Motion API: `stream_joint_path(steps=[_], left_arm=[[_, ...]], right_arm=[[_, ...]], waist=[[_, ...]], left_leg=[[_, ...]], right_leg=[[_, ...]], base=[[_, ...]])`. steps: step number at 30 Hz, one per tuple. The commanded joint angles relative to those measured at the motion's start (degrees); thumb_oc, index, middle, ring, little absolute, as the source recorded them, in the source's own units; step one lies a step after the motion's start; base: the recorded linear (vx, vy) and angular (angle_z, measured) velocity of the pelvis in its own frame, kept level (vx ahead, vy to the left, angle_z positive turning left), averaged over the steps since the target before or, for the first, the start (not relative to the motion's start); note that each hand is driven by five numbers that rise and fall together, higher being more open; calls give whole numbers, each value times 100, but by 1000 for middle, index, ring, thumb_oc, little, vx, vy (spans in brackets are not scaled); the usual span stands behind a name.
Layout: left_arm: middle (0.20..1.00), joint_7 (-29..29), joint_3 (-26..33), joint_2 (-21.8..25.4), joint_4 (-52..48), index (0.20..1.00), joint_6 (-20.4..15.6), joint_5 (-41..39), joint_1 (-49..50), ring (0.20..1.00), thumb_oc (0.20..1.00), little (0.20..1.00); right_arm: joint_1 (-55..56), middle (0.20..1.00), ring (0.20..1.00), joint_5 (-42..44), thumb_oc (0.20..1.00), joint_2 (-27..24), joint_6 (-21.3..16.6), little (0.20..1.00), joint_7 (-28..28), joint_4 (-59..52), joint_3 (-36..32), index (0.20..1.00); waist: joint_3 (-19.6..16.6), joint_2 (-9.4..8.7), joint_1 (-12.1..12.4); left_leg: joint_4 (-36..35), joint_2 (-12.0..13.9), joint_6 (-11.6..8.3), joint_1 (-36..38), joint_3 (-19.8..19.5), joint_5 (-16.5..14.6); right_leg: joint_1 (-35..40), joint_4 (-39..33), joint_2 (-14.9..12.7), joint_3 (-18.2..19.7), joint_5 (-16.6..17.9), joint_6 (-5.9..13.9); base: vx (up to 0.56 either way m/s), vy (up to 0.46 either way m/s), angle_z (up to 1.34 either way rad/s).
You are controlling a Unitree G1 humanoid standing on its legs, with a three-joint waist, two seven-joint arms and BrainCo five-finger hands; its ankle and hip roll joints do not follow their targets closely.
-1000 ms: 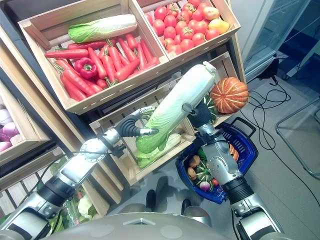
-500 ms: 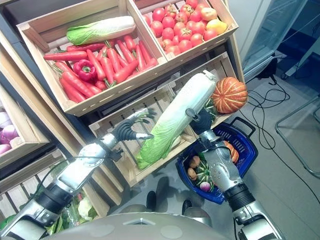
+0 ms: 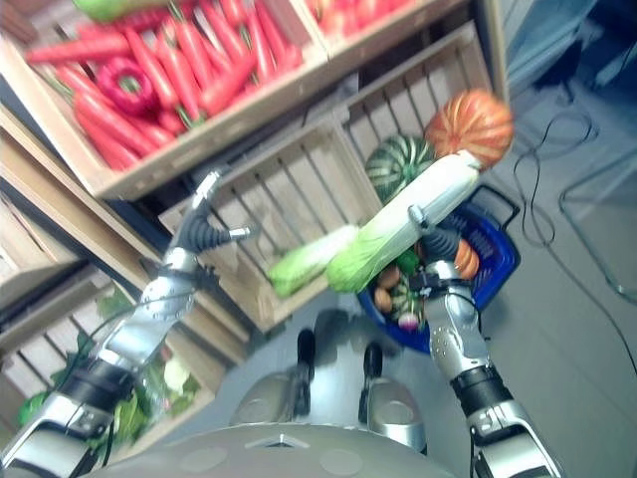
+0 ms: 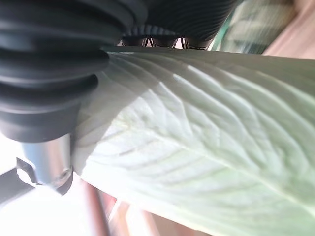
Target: Pick up fruits and vegetables into the basket
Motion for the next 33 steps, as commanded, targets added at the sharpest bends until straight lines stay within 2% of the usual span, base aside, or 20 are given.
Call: stream_joint_path(steps=[1, 2, 3, 4, 8, 13, 19, 25, 26, 27, 28, 29, 33], left_arm=[[1000, 773, 285, 55, -126, 1000, -229, 237, -253, 1000, 1000, 1000], [1000, 898, 229, 46, -111, 1000, -236, 275, -329, 1000, 1000, 1000], [1000, 932, 205, 45, -104, 1000, -239, 281, -357, 1000, 1000, 1000], [1000, 1036, 115, 32, -75, 1000, -260, 263, -457, 1000, 1000, 1000], [1000, 1239, -196, -2, 134, 1000, -249, 416, -900, 1000, 1000, 1000], [1000, 1494, -783, -78, 503, 1000, -109, 618, -1674, 1000, 1000, 1000], [1000, 1840, -1231, -129, 1084, 1000, -14, 846, -2475, 1000, 1000, 1000], [1000, 2308, -1515, -252, 1942, 1000, 114, 980, -3032, 1000, 1000, 1000], [1000, 2373, -1570, -287, 2105, 1000, 128, 1072, -3121, 1000, 1000, 1000], [1000, 2417, -1618, -311, 2223, 1000, 140, 1137, -3187, 1000, 1000, 1000], [1000, 2479, -1678, -300, 2346, 1000, 146, 1164, -3274, 1000, 1000, 1000], [1000, 2517, -1732, -313, 2529, 1000, 192, 1236, -3386, 1000, 1000, 1000], [1000, 2778, -1818, -449, 3181, 1000, 229, 1436, -3612, 1000, 1000, 1000]], right_arm=[[-302, 200, 200, -466, 200, 105, -662, 200, -1271, -373, -386, 200], [-371, 200, 200, -588, 200, 78, -705, 200, -1633, -211, -469, 200], [-403, 200, 200, -616, 200, 68, -699, 200, -1725, -166, -490, 200], [-567, 200, 200, -668, 200, 10, -613, 200, -2194, 44, -560, 200], [-1206, 200, 200, -335, 200, -127, -591, 200, -2599, 803, -734, 200], [-2068, 200, 200, 0, 200, -396, -338, 200, -3028, 1756, -761, 200], [-2876, 200, 200, 421, 200, -594, -125, 200, -3103, 2769, -803, 200], [-3458, 200, 200, 610, 200, -701, 259, 200, -2697, 3509, -786, 200], [-3528, 266, 266, 659, 266, -712, 333, 266, -2615, 3576, -726, 266], [-3570, 523, 523, 701, 523, -714, 391, 523, -2550, 3622, -705, 523], [-3616, 871, 871, 736, 871, -723, 477, 871, -2475, 3673, -670, 871], [-3655, 1000, 1000, 714, 1000, -712, 580, 1000, -2383, 3717, -615, 1000], [-3664, 1000, 1000, 675, 1000, -619, 671, 1000, -2270, 3773, -458, 1000]], waist=[[499, -273, -31], [626, -289, -17], [659, -289, -10], [773, -296, 14], [1054, -293, 57], [1077, -252, 117], [1077, -209, 179], [1077, -162, 179], [1077, -162, 173], [1077, -166, 167], [1077, -174, 159], [1077, -201, 136], [1077, -281, 64]], left_leg=[[1663, -175, -35, -584, 74, -1115], [1974, -156, -80, -823, 65, -1187], [2077, -147, -90, -904, 61, -1220], [2358, -130, -114, -1130, 55, -1327], [2899, -124, -123, -1577, 100, -1514], [3617, -186, -126, -2498, 165, -1745], [4173, -276, -37, -3287, 222, -1949], [4557, -325, 8, -3775, 245, -2075], [4590, -331, 23, -3834, 252, -2086], [4605, -333, 36, -3862, 259, -2095], [4601, -328, 57, -3879, 271, -2095], [4613, -314, 52, -3922, 278, -2087], [4601, -300, 47, -3958, 285, -2058]], right_leg=[[-605, 1273, -266, -26, -398, 217], [-727, 1459, -305, -32, -441, 200], [-766, 1521, -311, -32, -464, 194], [-877, 1691, -339, -39, -541, 165], [-1276, 2189, -367, -74, -634, 154], [-2192, 2946, -497, -144, -759, 168], [-3180, 3715, -599, -157, -900, 188], [-3840, 4244, -613, -103, -958, 218], [-3927, 4304, -605, -96, -962, 221], [-3979, 4343, -597, -87, -967, 223], [-4020, 4364, -591, -84, -963, 229], [-4065, 4368, -571, -78, -944, 243], [-4130, 4356, -499, -41, -882, 285]], base=[[-155, -61, 12], [-129, -54, 11], [-91, -56, 8], [-46, -31, 11], [-76, -23, 6], [-73, -2, 1], [-42, 13, 5], [11, 21, -3], [0, 0, 0], [0, 0, 0], [0, 0, 0], [0, 0, 0], [36, -35, -2]])
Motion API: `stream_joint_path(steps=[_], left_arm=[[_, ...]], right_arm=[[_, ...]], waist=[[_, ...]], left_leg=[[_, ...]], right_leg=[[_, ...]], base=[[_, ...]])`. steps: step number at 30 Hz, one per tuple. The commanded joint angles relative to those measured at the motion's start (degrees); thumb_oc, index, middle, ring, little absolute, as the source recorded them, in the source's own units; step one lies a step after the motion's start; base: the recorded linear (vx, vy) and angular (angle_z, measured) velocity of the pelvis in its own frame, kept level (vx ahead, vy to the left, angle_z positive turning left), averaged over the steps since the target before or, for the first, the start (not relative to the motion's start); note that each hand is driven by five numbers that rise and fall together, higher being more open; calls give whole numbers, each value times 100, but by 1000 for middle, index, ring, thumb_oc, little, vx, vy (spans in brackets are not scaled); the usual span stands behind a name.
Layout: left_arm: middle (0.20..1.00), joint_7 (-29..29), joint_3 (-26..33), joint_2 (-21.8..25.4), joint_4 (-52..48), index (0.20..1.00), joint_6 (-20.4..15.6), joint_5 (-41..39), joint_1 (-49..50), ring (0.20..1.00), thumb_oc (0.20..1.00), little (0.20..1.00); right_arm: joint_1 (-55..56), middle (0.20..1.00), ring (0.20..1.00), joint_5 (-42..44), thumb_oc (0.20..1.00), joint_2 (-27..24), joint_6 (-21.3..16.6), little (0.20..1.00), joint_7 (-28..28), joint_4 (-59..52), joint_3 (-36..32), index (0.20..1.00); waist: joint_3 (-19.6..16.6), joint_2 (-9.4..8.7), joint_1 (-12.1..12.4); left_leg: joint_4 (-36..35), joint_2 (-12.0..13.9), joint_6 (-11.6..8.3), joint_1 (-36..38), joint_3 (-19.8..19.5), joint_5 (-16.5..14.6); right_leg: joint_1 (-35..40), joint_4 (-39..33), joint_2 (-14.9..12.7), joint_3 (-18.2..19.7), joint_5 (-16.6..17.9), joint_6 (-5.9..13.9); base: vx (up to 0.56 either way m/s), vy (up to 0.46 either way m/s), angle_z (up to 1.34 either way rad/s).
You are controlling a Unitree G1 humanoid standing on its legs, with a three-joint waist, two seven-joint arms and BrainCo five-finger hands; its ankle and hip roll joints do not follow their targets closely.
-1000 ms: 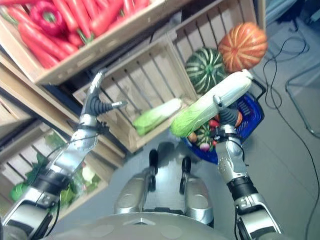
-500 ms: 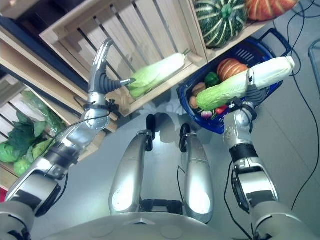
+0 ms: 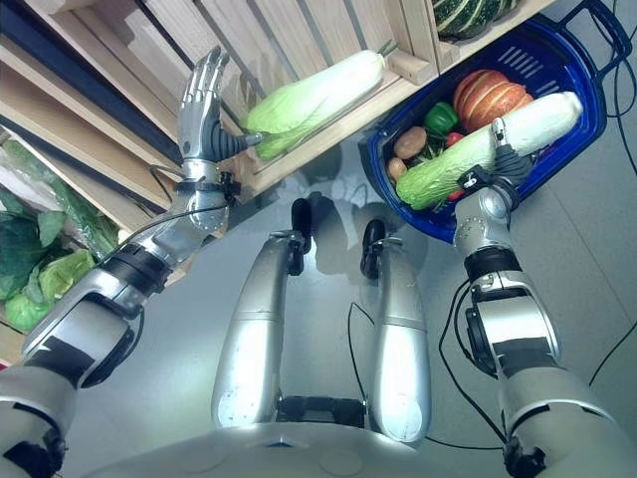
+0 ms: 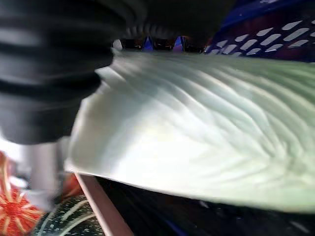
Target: Pick up fruits and vegetables into the basket
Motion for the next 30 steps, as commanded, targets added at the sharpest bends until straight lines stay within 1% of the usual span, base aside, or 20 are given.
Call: stream_joint_path(steps=[1, 3, 5, 6, 8, 9, 11, 12, 15, 18, 20, 21, 22, 23, 26, 27, 28, 29, 30], left_arm=[[1000, 449, 30, -224, 470, 1000, -58, 371, -269, 1000, 1000, 1000], [1000, 474, -5, -253, 690, 1000, -81, 378, -345, 1000, 1000, 1000], [1000, 602, -47, -328, 1187, 1000, -53, 412, -517, 1000, 1000, 1000], [1000, 615, -49, -334, 1235, 1000, -54, 416, -531, 1000, 1000, 1000], [1000, 586, -29, -340, 1523, 1000, -113, 390, -633, 1000, 1000, 1000], [1000, 523, -44, -343, 1693, 1000, -204, 342, -712, 1000, 1000, 1000], [1000, 427, -60, -359, 1787, 1000, -219, 316, -774, 1000, 1000, 1000], [1000, 399, -102, -384, 1911, 1000, -119, 276, -850, 1000, 1000, 1000], [1000, 354, -125, -424, 2058, 1000, -18, 222, -911, 1000, 1000, 1000], [1000, 345, -147, -480, 2178, 1000, 187, 132, -1015, 1000, 1000, 1000], [1000, 351, -158, -478, 2180, 1000, 296, 51, -1035, 1000, 1000, 1000], [1000, 357, -151, -474, 2191, 1000, 398, -11, -1047, 1000, 1000, 1000], [1000, 379, -124, -461, 2210, 1000, 504, -59, -1059, 1000, 1000, 1000], [1000, 381, -119, -459, 2205, 1000, 529, -59, -1059, 1000, 1000, 1000], [1000, 420, -76, -442, 2170, 1000, 800, -117, -1022, 1000, 1000, 1000], [1000, 428, -60, -434, 2181, 1000, 960, -159, -1017, 1000, 1000, 1000], [1000, 459, -36, -423, 2236, 1000, 1298, -148, -1032, 1000, 1000, 1000], [1000, 484, -33, -416, 2271, 1000, 1451, -167, -1071, 1000, 1000, 1000], [1000, 533, -21, -423, 2279, 1000, 1605, -105, -1041, 1000, 1000, 1000]], right_arm=[[-60, 1000, 1000, -47, 1000, -147, -151, 1000, 151, -71, 100, 1000], [-59, 1000, 1000, -63, 1000, -116, -141, 1000, 167, -55, 143, 1000], [-49, 1000, 1000, -115, 1000, -43, -78, 1000, 202, 5, 238, 1000], [-47, 1000, 1000, -115, 1000, -31, -71, 1000, 193, 12, 249, 1000], [-1, 1000, 1000, -148, 1000, 48, -32, 1000, 145, 29, 294, 1000], [36, 1000, 1000, -142, 1000, 75, -20, 1000, 152, 47, 340, 1000], [48, 1000, 1000, -111, 1000, 95, -32, 1000, 176, 58, 357, 1000], [52, 1000, 1000, -78, 1000, 115, -91, 1000, 185, 40, 361, 1000], [99, 1000, 1000, -9, 1000, 163, -150, 1000, 222, -88, 374, 1000], [267, 1000, 1000, 45, 1000, 322, -358, 1000, 243, -671, 480, 1000], [364, 1000, 1000, -55, 1000, 376, -425, 1000, 231, -916, 520, 1000], [444, 1000, 1000, -49, 1000, 413, -457, 1000, 239, -1146, 563, 1000], [619, 1000, 1000, -13, 1000, 502, -569, 1000, 209, -1575, 641, 1000], [660, 1000, 1000, -35, 1000, 516, -587, 1000, 191, -1665, 654, 1000], [1045, 1000, 1000, -145, 1000, 640, -763, 1000, 100, -2344, 748, 1000], [1193, 1000, 1000, -257, 1000, 674, -818, 1000, 136, -2551, 746, 1000], [1359, 1000, 1000, -419, 1000, 725, -870, 1000, 158, -2827, 771, 1000], [1421, 1000, 1000, -458, 1000, 766, -900, 1000, 185, -2974, 784, 1000], [1523, 1000, 1000, -499, 1000, 785, -950, 1000, 196, -3102, 795, 1000]], waist=[[-195, -121, -130], [-195, -148, -157], [-195, -212, -217], [-195, -221, -221], [-195, -285, -258], [-195, -331, -286], [-195, -360, -301], [-195, -388, -321], [-195, -417, -353], [-195, -462, -453], [-195, -479, -487], [-195, -493, -520], [-195, -517, -576], [-195, -523, -587], [-195, -568, -679], [-195, -579, -720], [-195, -593, -779], [-195, -593, -813], [-195, -601, -832]], left_leg=[[380, -207, -10, 325, 348, -1114], [373, -196, -10, 331, 358, -1109], [389, -166, -14, 320, 379, -1106], [389, -165, -11, 323, 379, -1107], [354, -155, 0, 348, 378, -1107], [349, -128, -1, 349, 390, -1104], [333, -113, 4, 342, 402, -1100], [309, -103, 1, 316, 404, -1084], [247, -86, 1, 279, 408, -1050], [156, -54, -18, 133, 424, -1004], [108, -48, -16, 100, 434, -984], [89, -33, -21, 59, 445, -971], [62, 0, -27, -32, 467, -956], [51, 4, -26, -44, 472, -953], [-10, 27, -39, -106, 510, -954], [-34, 27, -45, -152, 510, -939], [-103, 32, -51, -188, 530, -909], [-134, 37, -61, -255, 541, -861], [-151, 45, -65, -234, 554, -876]], right_leg=[[309, -404, 35, -83, 393, 589], [313, -421, 56, -73, 408, 597], [297, -432, 105, -46, 432, 612], [297, -430, 111, -44, 434, 614], [319, -466, 156, -37, 450, 629], [334, -496, 175, -42, 469, 637], [332, -523, 195, -49, 488, 640], [311, -548, 221, -48, 510, 645], [263, -559, 265, -37, 520, 647], [92, -614, 328, 9, 559, 663], [48, -643, 349, 24, 575, 669], [-3, -656, 368, 46, 591, 674], [-105, -672, 390, 74, 604, 681], [-121, -677, 394, 80, 605, 682], [-200, -729, 427, 108, 603, 692], [-260, -740, 439, 125, 616, 704], [-308, -797, 444, 141, 633, 709], [-373, -834, 448, 153, 671, 710], [-356, -853, 450, 169, 654, 714]], base=[[34, -30, -4], [25, -32, -8], [26, -43, -10], [20, -39, -14], [23, -56, -15], [16, -49, -9], [1, -42, -10], [-7, -38, -9], [-12, -13, -4], [-24, 5, -10], [-20, 9, -7], [-39, 25, -11], [-36, 25, -13], [-39, 32, -23], [-26, 33, -15], [-22, 45, -7], [-41, 42, -10], [-27, 30, -14], [-22, 9, -16]])
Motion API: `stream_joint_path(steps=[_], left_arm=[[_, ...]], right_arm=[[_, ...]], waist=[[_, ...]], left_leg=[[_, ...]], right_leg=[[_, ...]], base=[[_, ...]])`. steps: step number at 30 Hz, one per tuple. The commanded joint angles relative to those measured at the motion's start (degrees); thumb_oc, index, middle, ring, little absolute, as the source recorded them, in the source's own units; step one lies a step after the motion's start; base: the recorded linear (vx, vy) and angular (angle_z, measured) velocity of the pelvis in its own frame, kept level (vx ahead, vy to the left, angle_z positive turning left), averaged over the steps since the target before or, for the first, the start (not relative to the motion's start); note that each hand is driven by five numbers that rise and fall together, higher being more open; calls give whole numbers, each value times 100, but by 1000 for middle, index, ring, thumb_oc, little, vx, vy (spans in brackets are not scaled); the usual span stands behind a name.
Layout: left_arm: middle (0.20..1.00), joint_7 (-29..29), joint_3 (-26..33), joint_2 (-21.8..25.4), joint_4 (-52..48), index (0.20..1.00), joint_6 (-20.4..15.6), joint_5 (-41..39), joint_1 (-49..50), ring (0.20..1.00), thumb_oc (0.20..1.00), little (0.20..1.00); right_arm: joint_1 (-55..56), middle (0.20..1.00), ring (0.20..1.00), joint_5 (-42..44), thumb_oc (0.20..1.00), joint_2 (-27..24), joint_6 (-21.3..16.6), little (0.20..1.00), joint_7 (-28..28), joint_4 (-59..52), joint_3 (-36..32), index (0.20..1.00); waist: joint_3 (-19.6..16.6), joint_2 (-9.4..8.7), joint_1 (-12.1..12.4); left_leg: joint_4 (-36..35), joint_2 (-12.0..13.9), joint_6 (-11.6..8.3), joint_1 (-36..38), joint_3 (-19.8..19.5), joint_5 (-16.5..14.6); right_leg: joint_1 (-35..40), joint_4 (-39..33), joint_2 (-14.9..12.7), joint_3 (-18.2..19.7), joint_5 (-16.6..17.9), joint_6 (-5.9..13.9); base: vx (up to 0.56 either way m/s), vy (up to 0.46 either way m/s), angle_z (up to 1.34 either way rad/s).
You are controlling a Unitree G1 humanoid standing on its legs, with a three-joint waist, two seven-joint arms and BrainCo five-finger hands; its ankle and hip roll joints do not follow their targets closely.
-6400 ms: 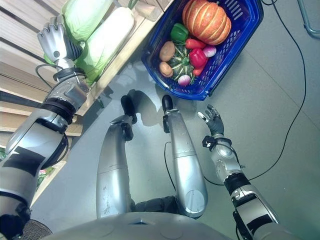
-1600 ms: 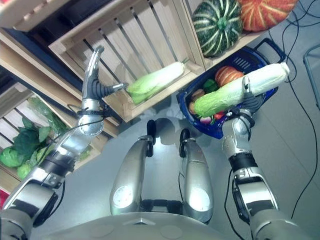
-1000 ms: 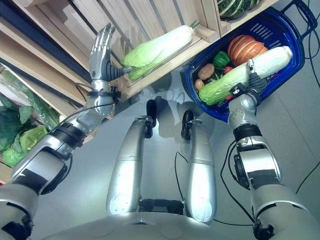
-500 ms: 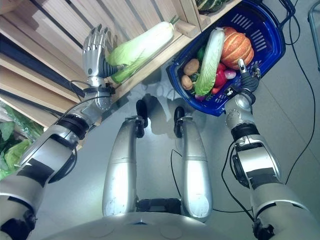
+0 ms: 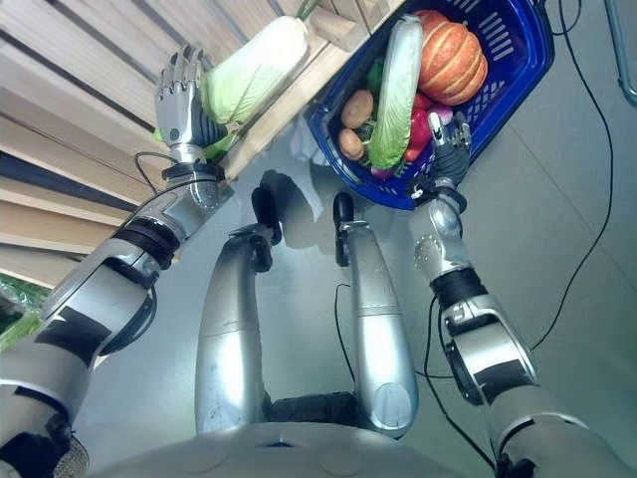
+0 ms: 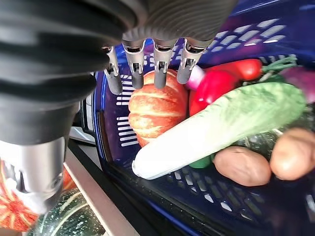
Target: Pick up fruits and vegetables into the basket
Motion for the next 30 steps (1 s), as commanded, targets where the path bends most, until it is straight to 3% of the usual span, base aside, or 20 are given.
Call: stream_joint_path(steps=[1, 5, 13, 14, 15, 16, 24, 30], left_arm=[[1000, 269, 118, -38, 254, 1000, 508, -26, -55, 1000, 1000, 1000], [1000, 481, 181, -9, 294, 1000, 980, -105, -16, 1000, 1000, 1000], [1000, 666, 331, 22, 195, 1000, 1636, -17, -32, 1000, 1000, 1000], [758, 639, 321, 28, 178, 758, 1739, -51, -56, 758, 758, 758], [429, 566, 320, 23, 163, 429, 1782, -16, -65, 429, 429, 429], [200, 532, 317, 18, 152, 200, 1799, 13, -76, 200, 200, 200], [200, 480, 398, 76, 25, 200, 1879, 198, -11, 200, 200, 200], [200, 704, 785, 304, -333, 200, 1330, 238, 393, 200, 200, 200]], right_arm=[[324, 1000, 1000, -310, 1000, 103, -456, 1000, 49, -531, -63, 1000], [593, 1000, 1000, -342, 1000, 221, -679, 1000, 235, -1054, -15, 1000], [847, 1000, 1000, -670, 1000, 400, -720, 1000, 471, -1770, 29, 1000], [842, 1000, 1000, -847, 1000, 425, -743, 1000, 447, -1824, 56, 1000], [839, 1000, 1000, -900, 1000, 446, -741, 1000, 426, -1867, 84, 1000], [830, 1000, 1000, -912, 1000, 463, -735, 1000, 420, -1896, 98, 1000], [857, 1000, 1000, -1076, 1000, 507, -780, 1000, 565, -1993, 168, 1000], [1088, 1000, 1000, -1057, 1000, 545, -755, 1000, 818, -2188, 161, 1000]], waist=[[-339, -164, -5], [-339, -166, -81], [-339, -107, -144], [-339, -80, -146], [-339, -66, -147], [-339, -60, -147], [-339, -4, -114], [-339, 60, -56]], left_leg=[[-207, -269, -169, 179, 183, -514], [-306, -270, -196, 112, 217, -451], [-400, -287, -255, -95, 238, -334], [-397, -287, -263, -171, 250, -305], [-391, -287, -264, -187, 255, -307], [-392, -286, -264, -194, 261, -307], [-447, -287, -274, -7, 283, -296], [-726, -294, -316, 682, 312, -258]], right_leg=[[94, -364, 19, -282, 456, 479], [21, -461, 35, -247, 479, 477], [-201, -530, 11, -207, 536, 481], [-285, -520, 0, -196, 561, 484], [-303, -509, -7, -191, 553, 486], [-314, -506, -13, -188, 550, 486], [-154, -556, -56, -207, 550, 489], [580, -942, -53, -236, 542, 512]], base=[[-11, 7, -16], [-20, 14, -9], [-11, 2, -2], [-31, 17, -3], [-28, 19, -4], [-16, 15, -4], [-2, 5, -2], [0, 0, 0]])
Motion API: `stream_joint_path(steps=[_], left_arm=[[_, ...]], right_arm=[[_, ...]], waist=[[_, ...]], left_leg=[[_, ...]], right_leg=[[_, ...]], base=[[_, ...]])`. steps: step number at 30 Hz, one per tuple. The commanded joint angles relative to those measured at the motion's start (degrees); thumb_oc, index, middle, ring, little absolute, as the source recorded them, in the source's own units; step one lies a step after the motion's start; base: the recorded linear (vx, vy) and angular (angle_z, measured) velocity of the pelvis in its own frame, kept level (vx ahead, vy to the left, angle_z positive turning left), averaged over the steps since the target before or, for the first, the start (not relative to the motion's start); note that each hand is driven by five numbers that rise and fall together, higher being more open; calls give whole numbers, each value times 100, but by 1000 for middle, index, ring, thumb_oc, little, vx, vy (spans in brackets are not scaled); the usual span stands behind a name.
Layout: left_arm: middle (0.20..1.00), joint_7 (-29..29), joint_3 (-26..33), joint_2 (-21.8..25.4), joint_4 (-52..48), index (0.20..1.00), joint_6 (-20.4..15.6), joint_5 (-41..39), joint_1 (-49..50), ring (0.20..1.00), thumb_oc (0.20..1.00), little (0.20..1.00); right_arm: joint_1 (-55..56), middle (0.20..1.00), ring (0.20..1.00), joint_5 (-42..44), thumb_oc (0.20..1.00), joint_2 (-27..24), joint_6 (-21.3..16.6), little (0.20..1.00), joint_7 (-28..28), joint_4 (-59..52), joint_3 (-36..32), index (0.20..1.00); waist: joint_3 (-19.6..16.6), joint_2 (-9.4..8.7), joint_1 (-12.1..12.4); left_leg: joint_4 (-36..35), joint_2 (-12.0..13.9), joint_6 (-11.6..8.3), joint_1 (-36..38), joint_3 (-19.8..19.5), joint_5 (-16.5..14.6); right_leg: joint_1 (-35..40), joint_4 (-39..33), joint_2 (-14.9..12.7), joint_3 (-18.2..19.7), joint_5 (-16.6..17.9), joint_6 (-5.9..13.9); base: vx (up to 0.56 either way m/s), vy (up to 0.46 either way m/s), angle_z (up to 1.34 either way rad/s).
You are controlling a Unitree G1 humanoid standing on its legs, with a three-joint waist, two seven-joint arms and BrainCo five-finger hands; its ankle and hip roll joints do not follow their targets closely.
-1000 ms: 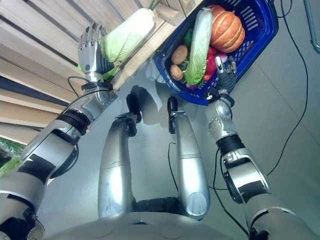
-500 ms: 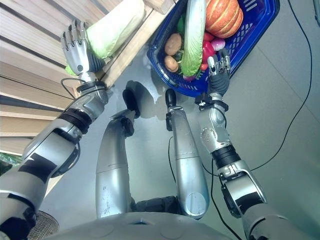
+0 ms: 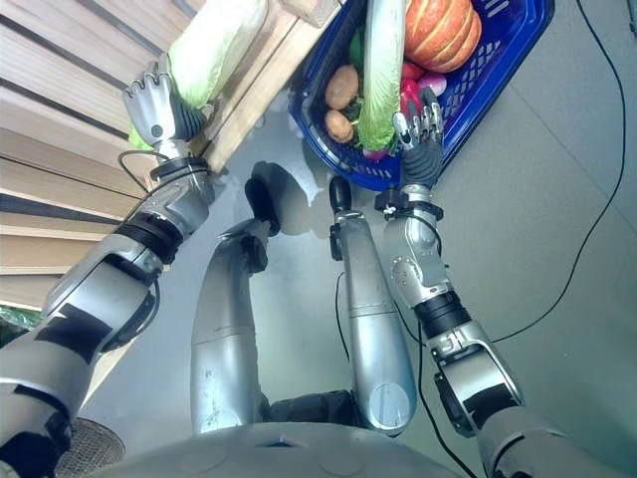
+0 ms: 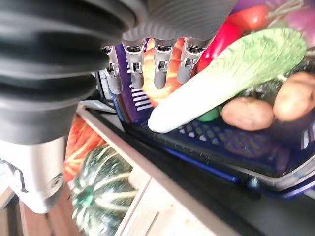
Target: Pick up fruits and vegetables into the basket
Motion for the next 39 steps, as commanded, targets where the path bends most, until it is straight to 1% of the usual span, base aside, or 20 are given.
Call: stream_joint_path(steps=[1, 2, 4, 6, 8, 9, 12, 13, 15, 16, 17, 21, 24, 25, 29, 31, 32, 36, 37, 39], left_arm=[[200, 396, 624, 352, 6, 200, -312, 124, 273, 200, 200, 200], [200, 596, 855, 440, -105, 200, -654, 122, 497, 200, 200, 200], [200, 629, 979, 469, -188, 200, -764, 139, 602, 200, 200, 200], [200, 693, 1148, 523, -350, 200, -971, 240, 882, 200, 200, 200], [200, 850, 1463, 546, -815, 200, -1304, 416, 1489, 200, 200, 200], [200, 853, 1494, 543, -881, 200, -1321, 435, 1574, 200, 200, 200], [200, 923, 1754, 540, -1451, 200, -1631, 657, 2223, 200, 200, 200], [200, 954, 1876, 512, -1797, 200, -1790, 745, 2584, 200, 200, 200], [200, 928, 1923, 503, -2045, 200, -1938, 797, 2866, 200, 200, 200], [200, 832, 1988, 463, -2317, 200, -2134, 871, 3149, 200, 200, 200], [200, 680, 2037, 456, -2534, 200, -2366, 952, 3383, 200, 200, 200], [200, -51, 2173, 393, -3199, 200, -2974, 1027, 3889, 200, 200, 200], [200, -704, 2139, 401, -3641, 200, -3304, 796, 4093, 200, 200, 200], [200, -817, 2131, 402, -3706, 200, -3384, 755, 4116, 200, 200, 200], [200, -1845, 1976, 385, -4064, 200, -3890, 200, 4283, 200, 200, 200], [200, -2016, 1933, 369, -4099, 200, -4002, 147, 4307, 200, 200, 200], [200, -2637, 1754, 343, -4375, 200, -4176, -255, 4381, 200, 200, 200], [200, -3127, 1539, 305, -4490, 200, -4260, -636, 4389, 200, 200, 200], [200, -3495, 1385, 277, -4516, 200, -4342, -890, 4373, 200, 200, 200], [200, -3851, 1216, 244, -4606, 200, -4240, -1173, 4366, 200, 200, 200]], right_arm=[[499, 1000, 1000, -254, 1000, 97, -381, 1000, 287, -803, -95, 1000], [614, 1000, 1000, -208, 1000, 123, -416, 1000, 464, -846, -117, 1000], [624, 1000, 1000, -208, 1000, 122, -382, 1000, 502, -875, -138, 1000], [696, 1000, 1000, -232, 1000, 139, -331, 1000, 514, -931, -143, 1000], [837, 1000, 1000, -234, 1000, 125, -295, 1000, 618, -1032, -162, 1000], [863, 1000, 1000, -232, 1000, 126, -289, 1000, 626, -1043, -161, 1000], [1060, 1000, 1000, -219, 1000, 80, -272, 1000, 829, -1126, -211, 1000], [1185, 1000, 1000, -219, 1000, 44, -246, 1000, 965, -1208, -242, 1000], [1291, 1000, 1000, -201, 1000, 16, -230, 1000, 1073, -1241, -253, 1000], [1399, 1000, 1000, -193, 1000, -12, -212, 1000, 1204, -1279, -286, 1000], [1485, 1000, 1000, -230, 1000, -40, -170, 1000, 1300, -1325, -298, 1000], [1635, 1000, 1000, -391, 1000, -126, -67, 1000, 1646, -1456, -338, 1000], [1635, 1000, 1000, -406, 1000, -179, 101, 1000, 1994, -1494, -331, 1000], [1632, 1000, 1000, -449, 1000, -189, 125, 1000, 2061, -1491, -325, 1000], [1582, 1000, 1000, -369, 1000, -303, 359, 1000, 2597, -1437, -291, 1000], [1570, 1000, 1000, -325, 1000, -325, 427, 1000, 2708, -1416, -286, 1000], [1525, 1000, 1000, -197, 1000, -422, 644, 1000, 2983, -1411, -223, 1000], [1475, 1000, 1000, -30, 1000, -506, 713, 1000, 3178, -1306, -197, 1000], [1438, 1000, 1000, 35, 1000, -510, 775, 1000, 3323, -1237, -182, 1000], [1395, 1000, 1000, 67, 1000, -534, 887, 1000, 3452, -1192, -150, 1000]], waist=[[-342, 75, 123], [-342, 98, 158], [-342, 110, 181], [-342, 129, 223], [-342, 165, 341], [-342, 168, 347], [-342, 220, 436], [-402, 248, 487], [-511, 276, 529], [-669, 289, 596], [-787, 293, 635], [-1194, 297, 769], [-1475, 318, 864], [-1519, 322, 881], [-1854, 309, 1008], [-1918, 300, 1026], [-2111, 273, 1063], [-2239, 259, 1076], [-2306, 252, 1071], [-2379, 249, 1054]], left_leg=[[-426, -283, -346, 527, 42, -341], [-664, -303, -365, 918, 5, -274], [-779, -314, -375, 1099, -8, -221], [-994, -334, -382, 1509, -35, -166], [-1340, -402, -385, 2148, -173, -67], [-1391, -410, -385, 2232, -189, -55], [-1817, -459, -396, 2832, -314, 79], [-2083, -472, -403, 3120, -363, 168], [-2319, -490, -420, 3314, -427, 247], [-2591, -502, -420, 3530, -490, 329], [-2816, -505, -432, 3741, -533, 392], [-3482, -519, -419, 4302, -682, 532], [-3925, -513, -422, 4683, -797, 625], [-3985, -510, -422, 4733, -818, 639], [-4263, -496, -402, 5064, -948, 684], [-4284, -489, -398, 5106, -950, 673], [-4328, -483, -361, 5258, -953, 635], [-4383, -465, -337, 5395, -938, 597], [-4407, -460, -314, 5477, -921, 566], [-4434, -454, -281, 5587, -875, 523]], right_leg=[[678, -818, -43, -507, 413, 519], [1086, -1058, -29, -520, 422, 522], [1281, -1194, -32, -539, 451, 520], [1720, -1459, -28, -560, 469, 503], [2435, -1866, -48, -614, 475, 465], [2525, -1928, -45, -620, 482, 460], [3186, -2407, -24, -630, 531, 401], [3493, -2655, -9, -647, 557, 384], [3720, -2882, 6, -635, 582, 364], [3971, -3148, -4, -687, 614, 349], [4215, -3373, -20, -747, 655, 346], [4857, -3992, -42, -855, 780, 348], [5272, -4368, -61, -934, 867, 367], [5324, -4410, -64, -944, 878, 370], [5672, -4774, -120, -1063, 1031, 408], [5716, -4825, -128, -1084, 1051, 414], [5853, -4960, -146, -1097, 1120, 435], [5960, -5063, -158, -1124, 1168, 463], [6010, -5075, -163, -1120, 1171, 483], [6074, -5050, -168, -1120, 1143, 504]], base=[[0, 0, 0], [0, 0, 0], [5, 0, 3], [37, -2, 12], [75, -3, 15], [84, 0, 14], [62, 9, 15], [84, 13, 22], [80, 8, 23], [106, 0, 17], [127, -1, 9], [102, 5, 29], [94, 22, 13], [54, 7, 15], [52, 1, 15], [55, 6, 18], [80, 9, 22], [48, 5, 4], [72, 8, -3], [71, 8, -1]])
